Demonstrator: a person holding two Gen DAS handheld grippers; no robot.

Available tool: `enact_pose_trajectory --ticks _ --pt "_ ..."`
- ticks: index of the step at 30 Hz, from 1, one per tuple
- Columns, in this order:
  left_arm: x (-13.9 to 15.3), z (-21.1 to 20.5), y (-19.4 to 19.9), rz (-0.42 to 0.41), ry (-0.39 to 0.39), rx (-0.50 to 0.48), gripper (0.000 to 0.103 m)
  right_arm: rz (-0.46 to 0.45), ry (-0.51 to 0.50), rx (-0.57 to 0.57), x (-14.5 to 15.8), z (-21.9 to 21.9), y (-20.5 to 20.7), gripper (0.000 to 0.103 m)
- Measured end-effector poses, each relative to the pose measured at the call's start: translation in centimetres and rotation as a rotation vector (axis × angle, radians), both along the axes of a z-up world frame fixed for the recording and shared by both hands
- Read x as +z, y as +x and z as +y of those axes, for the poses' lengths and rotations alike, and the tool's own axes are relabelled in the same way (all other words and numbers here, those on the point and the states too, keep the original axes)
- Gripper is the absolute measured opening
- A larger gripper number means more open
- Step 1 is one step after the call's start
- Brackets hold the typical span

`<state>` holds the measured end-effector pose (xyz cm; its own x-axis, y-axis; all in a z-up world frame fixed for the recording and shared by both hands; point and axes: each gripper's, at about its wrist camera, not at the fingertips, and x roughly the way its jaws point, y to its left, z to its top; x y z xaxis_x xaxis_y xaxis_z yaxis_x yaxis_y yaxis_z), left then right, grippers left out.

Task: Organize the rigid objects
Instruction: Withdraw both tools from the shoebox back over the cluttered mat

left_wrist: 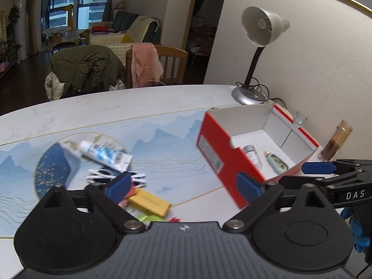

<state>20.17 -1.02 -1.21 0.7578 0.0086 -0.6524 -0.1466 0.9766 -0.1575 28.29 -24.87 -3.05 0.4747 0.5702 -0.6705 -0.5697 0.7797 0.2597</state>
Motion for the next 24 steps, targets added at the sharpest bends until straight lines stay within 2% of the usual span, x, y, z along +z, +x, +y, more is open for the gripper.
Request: enact_pose_trajectory --ticks 9,18,24 --pt "-2.9 3.7 -3.3 -0.007 0.044 0.017 0.103 0.028 -0.025 0.082 -1.3 4.4 -2.1 0.096" --pt "-7.7 4.9 -5.1 0.047 -0.034 -0.023 0.103 0.027 -0.089 0.191 -3.6 7.4 -3.1 0.095" --pt "-10.5 4.7 -5.0 0.094 -0.011 -0.064 0.103 0.032 -0.158 0.329 -6.0 9.2 -3.3 0.091"
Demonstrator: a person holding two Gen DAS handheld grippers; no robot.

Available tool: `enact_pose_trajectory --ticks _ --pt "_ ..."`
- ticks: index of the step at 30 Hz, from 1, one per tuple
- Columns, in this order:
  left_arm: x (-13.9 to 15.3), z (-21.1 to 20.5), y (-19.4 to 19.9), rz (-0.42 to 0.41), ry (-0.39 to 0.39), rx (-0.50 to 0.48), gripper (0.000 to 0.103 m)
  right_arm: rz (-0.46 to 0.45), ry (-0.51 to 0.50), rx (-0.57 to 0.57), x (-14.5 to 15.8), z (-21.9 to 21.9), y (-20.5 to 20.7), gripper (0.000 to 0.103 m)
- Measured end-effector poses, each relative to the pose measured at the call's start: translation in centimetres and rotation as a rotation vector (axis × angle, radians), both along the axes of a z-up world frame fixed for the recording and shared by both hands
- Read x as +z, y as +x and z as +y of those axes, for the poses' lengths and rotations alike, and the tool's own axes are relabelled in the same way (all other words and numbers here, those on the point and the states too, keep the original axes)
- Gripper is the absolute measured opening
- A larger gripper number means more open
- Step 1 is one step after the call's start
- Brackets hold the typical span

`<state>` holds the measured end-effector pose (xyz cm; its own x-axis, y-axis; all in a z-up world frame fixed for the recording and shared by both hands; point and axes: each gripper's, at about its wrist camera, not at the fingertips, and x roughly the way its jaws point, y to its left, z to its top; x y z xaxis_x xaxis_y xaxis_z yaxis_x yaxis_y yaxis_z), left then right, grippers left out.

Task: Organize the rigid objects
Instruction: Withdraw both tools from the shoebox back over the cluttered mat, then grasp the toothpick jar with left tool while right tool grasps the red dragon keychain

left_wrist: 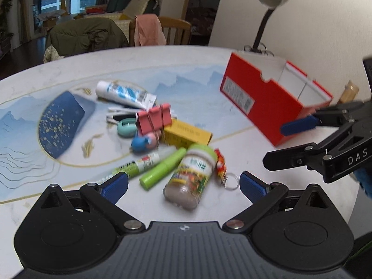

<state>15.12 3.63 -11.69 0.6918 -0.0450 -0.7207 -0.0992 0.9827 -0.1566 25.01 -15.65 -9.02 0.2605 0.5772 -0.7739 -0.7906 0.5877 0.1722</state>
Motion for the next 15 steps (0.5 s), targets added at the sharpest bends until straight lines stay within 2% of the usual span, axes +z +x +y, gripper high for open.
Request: enact_pose_trajectory --ticks 7,11,15 --pt "-2.3 -0.4 0.5 0.031 0.046 -0.029 0.103 0.014 -0.096 0.106 -2.8 2.4 1.0 0.082" --pt "-2.9 -0.8 0.8 0.026 0.081 -0.047 0.102 0.036 -0.122 0.143 -4.0 3.3 1.9 0.08" --pt "-3.5 -1.0 1.2 0.029 0.099 -0.064 0.102 0.02 -0.16 0.207 -4.8 4.5 1.9 0.078"
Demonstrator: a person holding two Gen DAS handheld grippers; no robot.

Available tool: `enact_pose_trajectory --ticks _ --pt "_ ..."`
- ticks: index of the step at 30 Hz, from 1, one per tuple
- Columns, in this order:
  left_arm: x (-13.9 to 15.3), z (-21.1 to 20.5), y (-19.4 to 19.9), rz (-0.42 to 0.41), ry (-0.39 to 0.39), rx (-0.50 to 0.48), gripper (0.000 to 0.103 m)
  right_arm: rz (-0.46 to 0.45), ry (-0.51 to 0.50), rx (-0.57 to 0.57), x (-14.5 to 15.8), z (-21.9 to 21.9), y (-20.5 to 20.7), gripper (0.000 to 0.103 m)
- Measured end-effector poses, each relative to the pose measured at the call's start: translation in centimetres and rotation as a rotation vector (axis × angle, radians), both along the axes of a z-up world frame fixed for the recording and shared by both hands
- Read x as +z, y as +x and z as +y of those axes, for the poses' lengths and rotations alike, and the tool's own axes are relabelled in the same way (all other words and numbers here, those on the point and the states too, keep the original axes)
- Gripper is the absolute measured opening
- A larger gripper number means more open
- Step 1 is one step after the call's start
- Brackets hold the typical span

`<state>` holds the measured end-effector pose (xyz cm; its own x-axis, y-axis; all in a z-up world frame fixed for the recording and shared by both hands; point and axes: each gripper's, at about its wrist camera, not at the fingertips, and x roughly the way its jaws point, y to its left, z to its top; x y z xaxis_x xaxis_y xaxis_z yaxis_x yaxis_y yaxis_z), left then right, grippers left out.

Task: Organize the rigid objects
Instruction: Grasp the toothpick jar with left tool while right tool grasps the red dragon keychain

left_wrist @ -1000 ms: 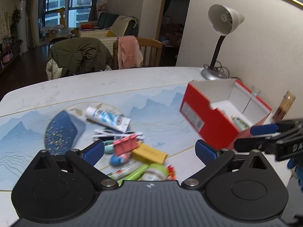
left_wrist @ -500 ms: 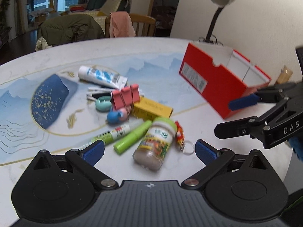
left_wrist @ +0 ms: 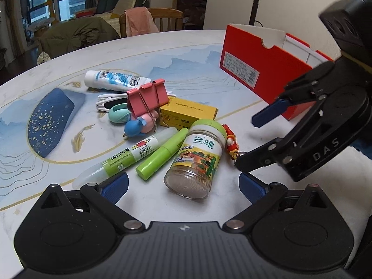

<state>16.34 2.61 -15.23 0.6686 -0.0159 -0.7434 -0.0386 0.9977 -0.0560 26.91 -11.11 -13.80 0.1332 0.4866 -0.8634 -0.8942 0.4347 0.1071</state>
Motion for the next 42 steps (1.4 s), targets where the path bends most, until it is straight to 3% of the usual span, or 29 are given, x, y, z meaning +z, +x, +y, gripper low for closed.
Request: enact_pose_trajectory --ticks 6,10,15,17,21,23,35,37,42 --pt "-0.3 -0.2 0.3 0.0 0.005 -0.028 0.093 -0.017 -0.017 0.069 -0.4 1.4 0.5 0.075" --pt "-0.5 -0.5 0.7 0.003 0.017 -0.05 0.076 -0.029 -0.03 0.118 -0.6 2.2 0.7 0.072" --pt "-0.8 -0.7 1.0 0.01 0.018 -0.064 0.073 -0.035 -0.039 0.173 -1.1 2.7 0.3 0.066" --pt "-0.9 -0.7 1.2 0.012 0.019 -0.064 0.065 -0.038 -0.035 0.175 -1.1 2.6 0.3 0.066" --pt "-1.0 -0.7 1.5 0.019 0.024 -0.058 0.058 -0.043 -0.027 0.165 -1.0 2.3 0.5 0.057" --pt "-1.1 -0.6 1.5 0.024 0.025 -0.051 0.05 -0.053 -0.027 0.158 -0.9 2.1 0.4 0.051" --pt "-0.9 -0.7 1.2 0.038 -0.001 -0.029 0.048 -0.042 0.043 0.002 -0.2 -0.5 -0.6 0.032" --pt "-0.7 -0.8 1.1 0.036 -0.006 -0.022 0.048 -0.029 0.055 -0.045 -0.1 -1.1 -0.7 0.017" --pt "-0.1 -1.0 0.7 0.027 -0.027 -0.015 0.046 -0.031 0.09 -0.137 0.5 -2.5 -1.1 0.008"
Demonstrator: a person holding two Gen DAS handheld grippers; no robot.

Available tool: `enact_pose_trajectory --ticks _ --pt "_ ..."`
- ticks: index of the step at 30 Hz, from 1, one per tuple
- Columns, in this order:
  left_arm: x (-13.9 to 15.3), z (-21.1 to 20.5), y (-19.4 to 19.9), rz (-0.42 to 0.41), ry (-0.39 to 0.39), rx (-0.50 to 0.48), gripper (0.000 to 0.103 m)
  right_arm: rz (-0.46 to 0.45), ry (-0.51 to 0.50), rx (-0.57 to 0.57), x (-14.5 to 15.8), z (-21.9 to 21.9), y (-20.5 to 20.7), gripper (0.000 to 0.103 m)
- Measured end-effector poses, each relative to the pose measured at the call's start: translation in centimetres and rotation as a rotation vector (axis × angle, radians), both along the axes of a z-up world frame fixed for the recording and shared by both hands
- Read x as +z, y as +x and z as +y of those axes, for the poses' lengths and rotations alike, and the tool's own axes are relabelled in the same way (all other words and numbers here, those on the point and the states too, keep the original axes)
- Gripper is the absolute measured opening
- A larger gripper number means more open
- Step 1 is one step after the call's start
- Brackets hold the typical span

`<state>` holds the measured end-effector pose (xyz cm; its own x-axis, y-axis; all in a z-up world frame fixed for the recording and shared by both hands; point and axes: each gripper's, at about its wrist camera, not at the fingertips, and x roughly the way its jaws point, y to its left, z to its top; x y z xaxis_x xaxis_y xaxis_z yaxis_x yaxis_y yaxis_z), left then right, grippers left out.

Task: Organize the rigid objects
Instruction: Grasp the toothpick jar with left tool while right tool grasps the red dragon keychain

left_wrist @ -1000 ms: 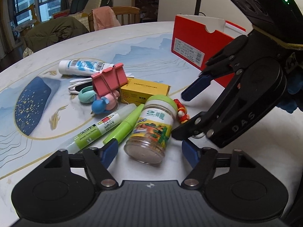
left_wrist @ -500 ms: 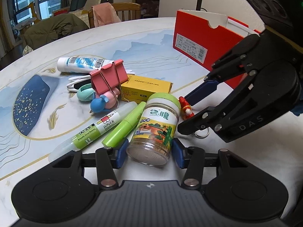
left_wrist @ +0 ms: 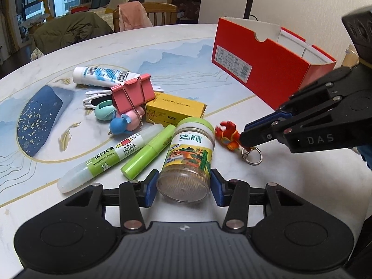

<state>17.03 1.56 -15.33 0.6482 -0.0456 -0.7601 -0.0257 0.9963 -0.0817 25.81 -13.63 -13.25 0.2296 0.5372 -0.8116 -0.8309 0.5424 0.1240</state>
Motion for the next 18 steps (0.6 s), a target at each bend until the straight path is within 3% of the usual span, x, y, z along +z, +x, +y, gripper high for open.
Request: enact_pose_trajectory --ticks 9,18 --pt "0.4 -0.4 -0.5 -0.002 0.004 0.015 0.046 -0.011 0.0 -0.077 0.0 -0.9 -0.7 0.008" --pt "-0.1 -0.9 0.0 0.011 0.033 0.007 0.046 0.013 -0.026 -0.111 -1.7 0.4 0.0 0.018"
